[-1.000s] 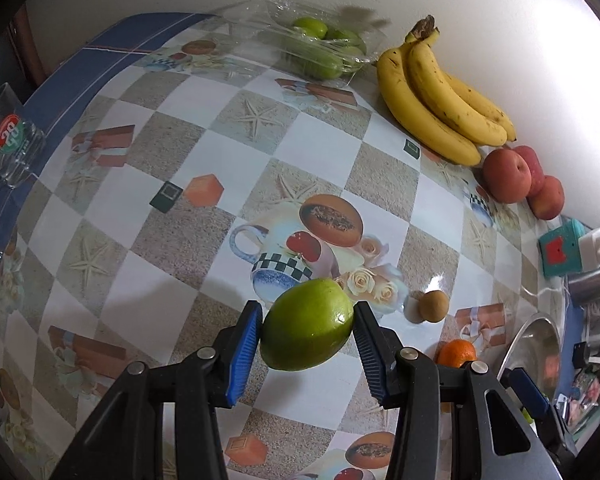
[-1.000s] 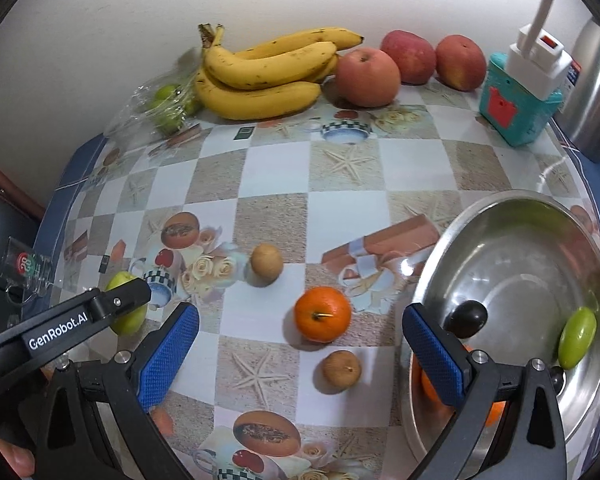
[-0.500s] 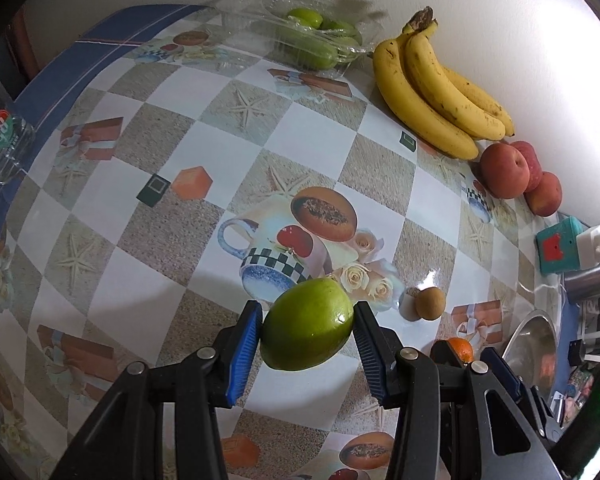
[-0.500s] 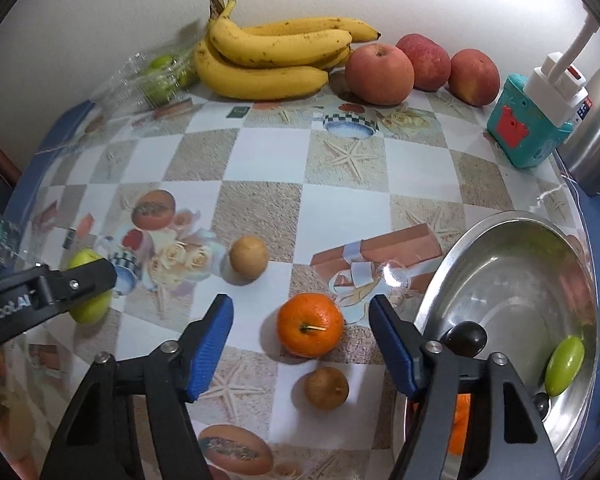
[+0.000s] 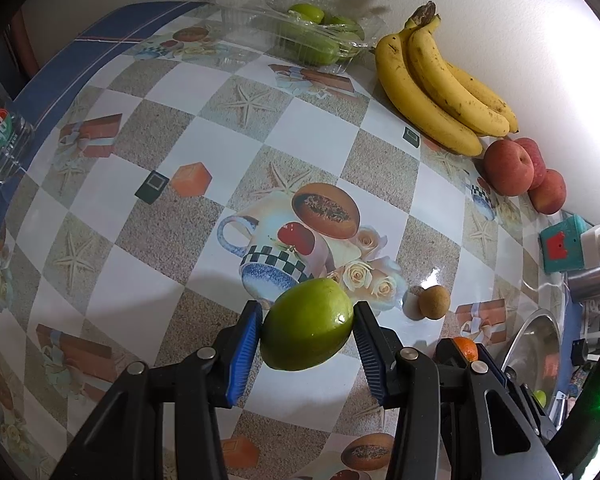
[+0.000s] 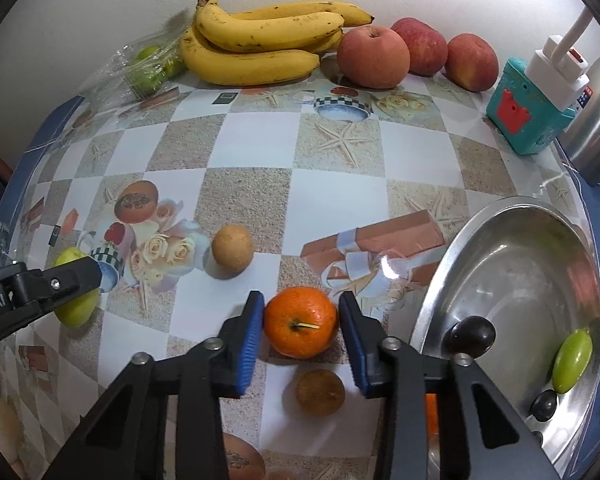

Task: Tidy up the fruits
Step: 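Close the right tool on the mandarin while the left tool holds the green apple, then carry the green apple and mandarin in both tools over the steel bowl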

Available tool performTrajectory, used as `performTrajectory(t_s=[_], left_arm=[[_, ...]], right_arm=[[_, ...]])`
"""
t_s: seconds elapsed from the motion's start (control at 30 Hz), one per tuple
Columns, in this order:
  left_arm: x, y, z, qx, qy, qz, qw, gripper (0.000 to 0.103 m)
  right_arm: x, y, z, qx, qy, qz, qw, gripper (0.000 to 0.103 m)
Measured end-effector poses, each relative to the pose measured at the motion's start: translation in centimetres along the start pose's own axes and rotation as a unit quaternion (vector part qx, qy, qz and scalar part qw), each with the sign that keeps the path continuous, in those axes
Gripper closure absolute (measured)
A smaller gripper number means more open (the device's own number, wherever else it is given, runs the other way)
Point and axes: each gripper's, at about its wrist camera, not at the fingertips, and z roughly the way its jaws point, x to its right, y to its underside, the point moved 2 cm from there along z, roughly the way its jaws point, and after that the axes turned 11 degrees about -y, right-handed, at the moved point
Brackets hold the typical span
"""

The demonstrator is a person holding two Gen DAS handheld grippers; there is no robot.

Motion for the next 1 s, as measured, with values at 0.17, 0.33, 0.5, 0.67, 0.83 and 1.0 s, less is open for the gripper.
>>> performTrajectory(t_s=[0.17,0.33,0.5,0.67,0.83,1.0], left_arm=[[0.0,0.0,-0.1,0.001,-0.003,0.000,1.0000,0.053],[-0.1,-0.1,-0.3,0.004,-0.006,-0.002,1.0000,0.053],[-0.2,-0.2,-1.0,0.012,-0.003,-0.004,0.9999,0.053],[-0.3,-0.4,-2.2,0.025,-0.001,-0.005,0.9997,0.053],[-0.2,-0.6,-3.2,0.035,0.006,-0.008,0.9993,0.053],[-0.2,-0.8,-4.2,0.047,0.012,-0.010,0.9988,0.053]], right_arm=[[0.1,0.0,0.0,0.001,-0.007,0.006,1.000,0.064],[0.1,-0.1,-0.4,0.004,-0.018,0.008,1.000,0.064],[-0.1,-0.6,-2.2,0.020,-0.046,0.016,0.999,0.064],[-0.9,-1.2,-4.4,0.038,-0.056,0.015,0.998,0.064],[-1.5,-1.7,-6.5,0.057,-0.058,0.009,0.997,0.064],[-1.5,-1.9,-7.9,0.067,-0.059,0.011,0.996,0.064]])
